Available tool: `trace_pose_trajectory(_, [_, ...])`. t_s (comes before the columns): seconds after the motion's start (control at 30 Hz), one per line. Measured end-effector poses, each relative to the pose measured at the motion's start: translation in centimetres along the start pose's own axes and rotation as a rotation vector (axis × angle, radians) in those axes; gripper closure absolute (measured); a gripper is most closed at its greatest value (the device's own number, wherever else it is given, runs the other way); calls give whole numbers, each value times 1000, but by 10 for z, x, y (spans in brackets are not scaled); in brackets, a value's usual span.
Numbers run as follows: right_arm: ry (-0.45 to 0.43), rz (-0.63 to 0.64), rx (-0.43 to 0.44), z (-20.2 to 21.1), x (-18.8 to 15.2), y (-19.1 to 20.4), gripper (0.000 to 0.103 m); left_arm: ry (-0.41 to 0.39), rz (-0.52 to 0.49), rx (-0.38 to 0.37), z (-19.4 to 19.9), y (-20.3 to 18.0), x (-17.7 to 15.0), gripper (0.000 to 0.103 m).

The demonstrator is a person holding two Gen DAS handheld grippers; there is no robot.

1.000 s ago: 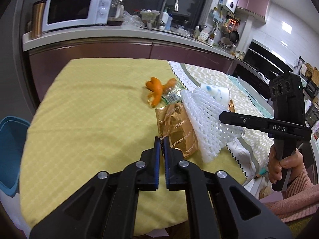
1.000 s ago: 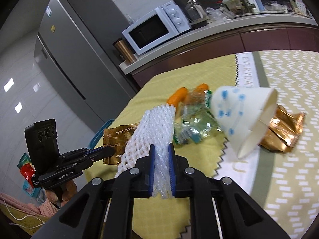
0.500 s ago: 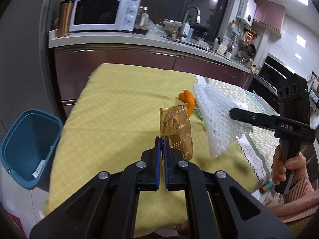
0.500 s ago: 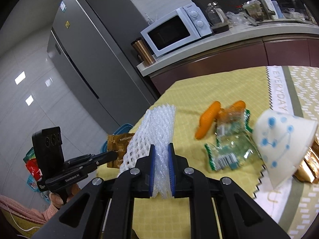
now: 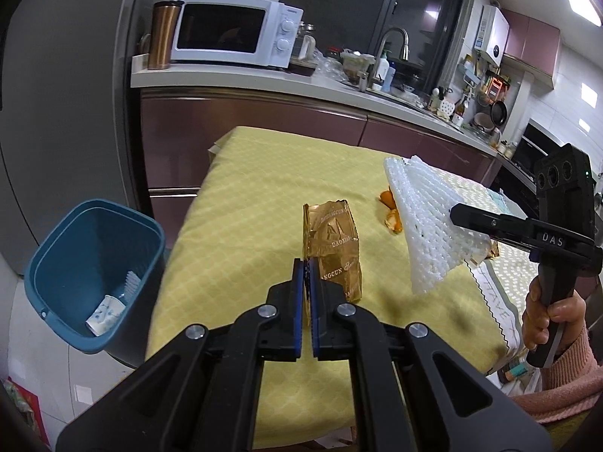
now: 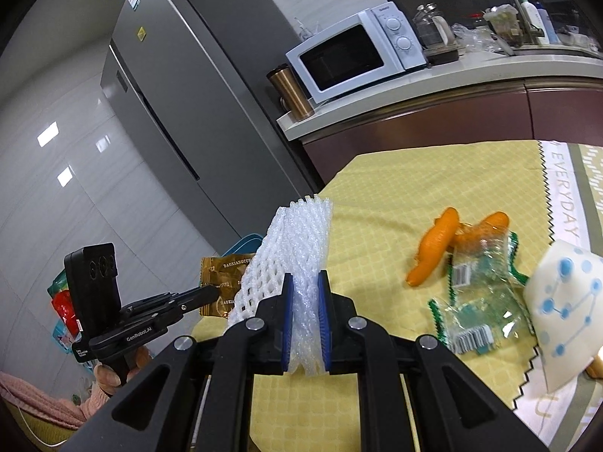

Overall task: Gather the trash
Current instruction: 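Lift the wrapper in left tool while right tool lifts foam net toward bin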

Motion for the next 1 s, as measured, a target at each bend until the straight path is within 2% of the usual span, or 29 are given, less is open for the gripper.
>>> trace_pose_trajectory(1.0, [59,43,74,-44,0,31,92,-74,48,98,30,43,24,100])
Point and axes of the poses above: each gripper's, at about its wrist camera, not at the fingertips, and z roughly against the way its jaws point, y to its left, x to its top, the point moved 8 cm from there along -z, roughly the way its jaws point, and after that the axes turned 10 degrees about -y, right-handed, at the moved point
